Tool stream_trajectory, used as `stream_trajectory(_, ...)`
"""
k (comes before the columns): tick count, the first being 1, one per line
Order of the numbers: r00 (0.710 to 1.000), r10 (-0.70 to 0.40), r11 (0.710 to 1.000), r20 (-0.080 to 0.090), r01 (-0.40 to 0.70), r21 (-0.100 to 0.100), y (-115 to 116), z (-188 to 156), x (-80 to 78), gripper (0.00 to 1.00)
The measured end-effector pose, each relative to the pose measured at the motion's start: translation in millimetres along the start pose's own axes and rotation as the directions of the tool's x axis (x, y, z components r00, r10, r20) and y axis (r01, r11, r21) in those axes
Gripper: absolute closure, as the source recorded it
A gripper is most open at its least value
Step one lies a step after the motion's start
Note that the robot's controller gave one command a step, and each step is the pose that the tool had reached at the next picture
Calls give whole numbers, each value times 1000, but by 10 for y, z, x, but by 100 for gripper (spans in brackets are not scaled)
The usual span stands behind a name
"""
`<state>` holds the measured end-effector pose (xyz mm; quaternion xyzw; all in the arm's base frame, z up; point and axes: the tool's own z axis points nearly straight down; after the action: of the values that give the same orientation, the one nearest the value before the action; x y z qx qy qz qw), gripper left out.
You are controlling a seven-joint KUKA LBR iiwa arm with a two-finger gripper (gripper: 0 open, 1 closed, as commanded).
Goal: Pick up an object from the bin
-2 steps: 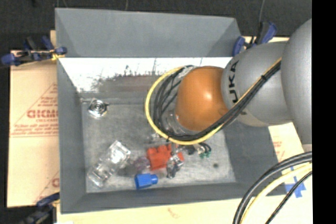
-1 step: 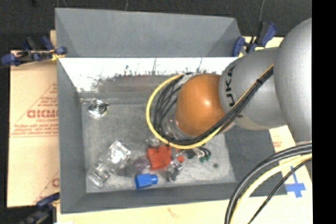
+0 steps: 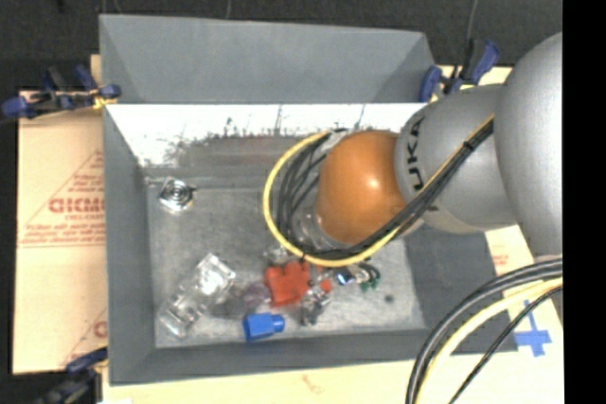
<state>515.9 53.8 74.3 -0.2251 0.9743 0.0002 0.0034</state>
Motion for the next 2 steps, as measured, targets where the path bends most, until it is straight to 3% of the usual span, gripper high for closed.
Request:
stream_trajectory(1, 1000, 0, 1000, 10, 0, 3, -8, -28, -34, 100)
stream_trajectory(2, 1000, 1, 1000, -3, -1, 1, -20, -87, -44, 100)
